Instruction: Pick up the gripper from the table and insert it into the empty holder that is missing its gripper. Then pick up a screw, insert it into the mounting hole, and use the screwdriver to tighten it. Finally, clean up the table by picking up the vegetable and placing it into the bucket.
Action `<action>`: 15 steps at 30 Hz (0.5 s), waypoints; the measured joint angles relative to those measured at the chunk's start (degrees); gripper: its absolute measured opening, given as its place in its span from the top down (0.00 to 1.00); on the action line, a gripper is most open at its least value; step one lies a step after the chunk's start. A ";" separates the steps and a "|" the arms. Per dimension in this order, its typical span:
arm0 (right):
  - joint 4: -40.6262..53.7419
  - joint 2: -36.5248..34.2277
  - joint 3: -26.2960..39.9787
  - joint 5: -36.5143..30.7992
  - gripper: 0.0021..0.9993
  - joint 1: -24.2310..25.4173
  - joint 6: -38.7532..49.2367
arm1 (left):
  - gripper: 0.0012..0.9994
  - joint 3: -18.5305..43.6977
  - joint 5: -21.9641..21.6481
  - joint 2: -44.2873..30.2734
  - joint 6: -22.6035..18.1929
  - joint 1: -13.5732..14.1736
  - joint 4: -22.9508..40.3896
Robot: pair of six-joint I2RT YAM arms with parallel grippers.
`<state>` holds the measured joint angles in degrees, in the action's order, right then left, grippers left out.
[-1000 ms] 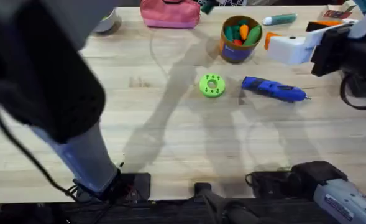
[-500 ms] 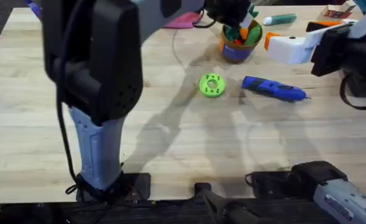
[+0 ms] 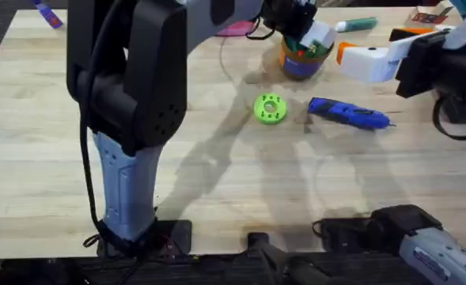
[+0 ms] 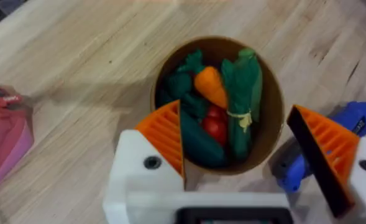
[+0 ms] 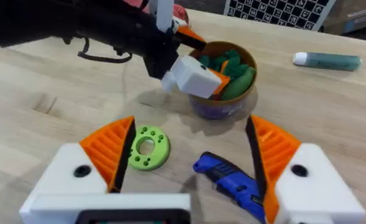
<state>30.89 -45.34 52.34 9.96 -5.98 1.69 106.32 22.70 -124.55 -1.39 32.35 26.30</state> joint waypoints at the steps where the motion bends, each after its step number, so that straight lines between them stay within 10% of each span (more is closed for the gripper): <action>1: 0.00 0.01 0.00 0.00 0.01 0.00 0.00 | 0.01 0.07 -0.20 0.00 0.00 -0.11 0.69; 15: 0.02 2.79 0.00 0.00 0.01 0.00 0.00 | 0.01 1.59 -9.72 16.80 -1.18 -3.49 26.36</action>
<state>30.92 -42.55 52.34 9.96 -5.98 1.69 107.92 12.98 -107.76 -2.57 28.87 52.66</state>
